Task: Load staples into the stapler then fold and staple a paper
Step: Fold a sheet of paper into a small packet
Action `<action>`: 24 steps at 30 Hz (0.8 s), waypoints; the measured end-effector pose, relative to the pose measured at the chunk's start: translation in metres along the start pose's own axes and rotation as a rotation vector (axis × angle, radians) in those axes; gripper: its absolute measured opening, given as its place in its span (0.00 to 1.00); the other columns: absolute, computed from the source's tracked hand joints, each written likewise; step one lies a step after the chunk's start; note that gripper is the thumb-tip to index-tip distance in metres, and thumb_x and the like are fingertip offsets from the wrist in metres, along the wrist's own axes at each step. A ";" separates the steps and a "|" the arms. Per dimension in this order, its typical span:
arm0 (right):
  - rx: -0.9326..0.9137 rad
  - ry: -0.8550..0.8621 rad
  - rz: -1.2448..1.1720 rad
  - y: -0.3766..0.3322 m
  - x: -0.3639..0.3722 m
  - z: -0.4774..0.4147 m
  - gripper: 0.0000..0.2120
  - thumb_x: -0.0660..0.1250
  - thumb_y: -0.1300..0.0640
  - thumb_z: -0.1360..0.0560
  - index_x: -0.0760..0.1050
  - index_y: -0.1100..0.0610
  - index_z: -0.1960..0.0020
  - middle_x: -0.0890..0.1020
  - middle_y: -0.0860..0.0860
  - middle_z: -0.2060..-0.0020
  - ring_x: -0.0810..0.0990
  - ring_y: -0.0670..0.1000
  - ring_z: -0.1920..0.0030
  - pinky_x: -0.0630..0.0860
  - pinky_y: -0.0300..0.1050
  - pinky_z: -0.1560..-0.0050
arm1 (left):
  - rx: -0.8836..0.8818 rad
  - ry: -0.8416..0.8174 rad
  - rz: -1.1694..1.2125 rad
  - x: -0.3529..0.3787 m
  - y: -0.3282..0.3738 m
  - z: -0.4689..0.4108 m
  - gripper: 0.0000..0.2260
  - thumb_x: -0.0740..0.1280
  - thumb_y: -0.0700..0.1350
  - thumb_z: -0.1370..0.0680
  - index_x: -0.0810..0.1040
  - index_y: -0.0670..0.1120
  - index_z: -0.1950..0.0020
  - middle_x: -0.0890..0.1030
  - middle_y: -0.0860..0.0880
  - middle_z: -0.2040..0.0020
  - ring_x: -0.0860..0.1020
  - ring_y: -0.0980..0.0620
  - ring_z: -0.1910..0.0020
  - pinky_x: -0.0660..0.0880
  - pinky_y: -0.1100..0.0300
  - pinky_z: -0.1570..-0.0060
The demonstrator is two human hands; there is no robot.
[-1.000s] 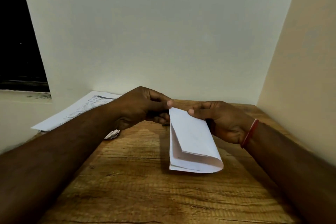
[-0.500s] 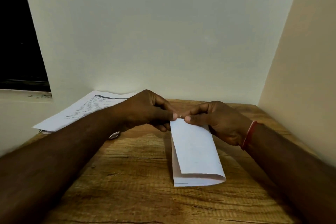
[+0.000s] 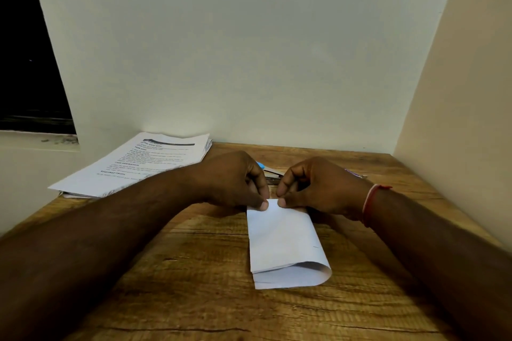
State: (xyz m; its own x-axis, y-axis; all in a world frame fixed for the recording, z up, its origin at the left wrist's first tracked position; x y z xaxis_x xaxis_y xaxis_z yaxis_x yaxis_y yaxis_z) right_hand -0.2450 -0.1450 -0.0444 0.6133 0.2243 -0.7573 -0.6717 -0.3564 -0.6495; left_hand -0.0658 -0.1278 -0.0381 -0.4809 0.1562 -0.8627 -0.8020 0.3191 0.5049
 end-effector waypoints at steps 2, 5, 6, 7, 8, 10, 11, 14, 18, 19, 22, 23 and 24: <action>-0.012 0.007 0.036 0.000 -0.001 -0.001 0.06 0.86 0.56 0.26 0.90 0.51 0.52 0.90 0.47 0.58 0.86 0.43 0.59 0.82 0.40 0.55 | 0.001 0.003 -0.023 0.000 0.002 -0.001 0.07 0.84 0.48 0.24 0.90 0.51 0.50 0.90 0.52 0.57 0.89 0.49 0.53 0.85 0.47 0.43; -0.014 0.006 0.095 0.002 -0.001 -0.001 0.06 0.86 0.57 0.27 0.90 0.51 0.52 0.91 0.48 0.56 0.88 0.45 0.57 0.83 0.37 0.54 | 0.006 -0.007 -0.090 0.004 0.005 -0.002 0.09 0.84 0.48 0.24 0.87 0.52 0.48 0.88 0.54 0.56 0.86 0.54 0.57 0.85 0.47 0.44; -0.016 0.003 0.109 0.003 -0.001 -0.001 0.06 0.86 0.57 0.27 0.90 0.51 0.53 0.91 0.48 0.56 0.87 0.43 0.58 0.82 0.35 0.56 | 0.010 -0.001 -0.114 0.005 0.006 -0.001 0.09 0.84 0.49 0.24 0.86 0.53 0.48 0.88 0.55 0.55 0.85 0.55 0.57 0.85 0.48 0.45; -0.021 -0.002 0.113 0.003 -0.001 -0.001 0.06 0.86 0.57 0.27 0.90 0.51 0.53 0.91 0.47 0.57 0.86 0.40 0.60 0.80 0.33 0.58 | 0.020 0.012 -0.139 0.005 0.008 0.000 0.09 0.83 0.49 0.24 0.86 0.54 0.49 0.87 0.55 0.54 0.84 0.56 0.55 0.84 0.49 0.45; -0.029 -0.007 0.117 0.003 -0.001 -0.001 0.05 0.85 0.57 0.27 0.90 0.52 0.54 0.91 0.47 0.57 0.84 0.39 0.62 0.78 0.32 0.60 | 0.040 0.027 -0.168 0.004 0.010 0.001 0.09 0.83 0.49 0.24 0.86 0.55 0.49 0.87 0.56 0.52 0.84 0.56 0.54 0.84 0.50 0.46; -0.052 -0.015 0.142 0.001 -0.002 -0.001 0.04 0.85 0.58 0.26 0.90 0.51 0.55 0.91 0.46 0.58 0.84 0.38 0.62 0.77 0.31 0.61 | 0.092 0.051 -0.240 0.003 0.019 0.005 0.05 0.82 0.49 0.23 0.88 0.56 0.51 0.86 0.57 0.51 0.82 0.58 0.52 0.82 0.53 0.49; -0.066 -0.018 0.155 0.000 -0.002 0.000 0.04 0.84 0.58 0.26 0.91 0.51 0.55 0.91 0.46 0.58 0.85 0.39 0.61 0.79 0.33 0.60 | 0.115 0.054 -0.280 0.004 0.023 0.006 0.03 0.82 0.48 0.23 0.90 0.55 0.52 0.86 0.57 0.52 0.82 0.57 0.52 0.82 0.55 0.49; -0.105 -0.031 0.178 -0.004 -0.001 0.001 0.03 0.83 0.58 0.24 0.90 0.51 0.55 0.91 0.46 0.57 0.87 0.45 0.57 0.83 0.41 0.53 | 0.146 0.035 -0.408 0.010 0.035 0.007 0.03 0.79 0.46 0.20 0.92 0.52 0.49 0.90 0.55 0.52 0.84 0.55 0.48 0.83 0.53 0.45; -0.164 -0.036 0.229 -0.012 0.001 0.004 0.05 0.81 0.58 0.23 0.90 0.49 0.55 0.91 0.45 0.58 0.84 0.43 0.58 0.80 0.40 0.55 | 0.120 -0.025 -0.536 0.017 0.041 0.010 0.08 0.78 0.54 0.19 0.91 0.52 0.46 0.89 0.55 0.50 0.84 0.53 0.45 0.82 0.53 0.44; -0.176 -0.031 0.249 -0.013 0.001 0.004 0.05 0.81 0.58 0.23 0.91 0.49 0.55 0.90 0.44 0.59 0.83 0.42 0.59 0.78 0.37 0.57 | 0.102 -0.060 -0.558 0.018 0.042 0.011 0.12 0.78 0.58 0.19 0.91 0.52 0.43 0.89 0.55 0.49 0.83 0.53 0.45 0.80 0.56 0.47; -0.199 -0.033 0.296 -0.016 0.003 0.005 0.04 0.82 0.57 0.23 0.92 0.48 0.53 0.88 0.42 0.60 0.80 0.37 0.60 0.73 0.32 0.59 | 0.085 -0.182 -0.579 0.021 0.046 0.020 0.27 0.77 0.67 0.23 0.88 0.49 0.33 0.88 0.53 0.41 0.83 0.51 0.41 0.79 0.57 0.47; -0.204 -0.044 0.304 -0.016 0.004 0.005 0.03 0.82 0.56 0.23 0.92 0.48 0.53 0.88 0.41 0.60 0.80 0.37 0.60 0.73 0.32 0.59 | 0.081 -0.211 -0.587 0.021 0.046 0.024 0.32 0.77 0.70 0.25 0.86 0.49 0.30 0.88 0.52 0.39 0.84 0.51 0.40 0.80 0.57 0.44; -0.206 -0.055 0.310 -0.017 0.005 0.005 0.02 0.83 0.54 0.24 0.92 0.47 0.52 0.87 0.40 0.60 0.81 0.36 0.60 0.72 0.31 0.59 | 0.071 -0.242 -0.602 0.021 0.046 0.027 0.36 0.77 0.72 0.27 0.84 0.48 0.28 0.87 0.51 0.37 0.84 0.50 0.39 0.82 0.55 0.41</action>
State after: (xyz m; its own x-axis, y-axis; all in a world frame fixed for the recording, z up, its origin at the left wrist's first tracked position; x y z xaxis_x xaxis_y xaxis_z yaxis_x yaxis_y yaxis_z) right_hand -0.2329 -0.1329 -0.0371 0.3668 0.1240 -0.9220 -0.7210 -0.5885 -0.3659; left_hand -0.1036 -0.0846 -0.0336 0.1453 0.1339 -0.9803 -0.8770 0.4761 -0.0650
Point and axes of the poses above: each hand's wrist, its own z-axis away from the middle knuckle, its own x-axis out of the palm, y = z × x, the point moved 8 cm from there along -z, towards the middle knuckle
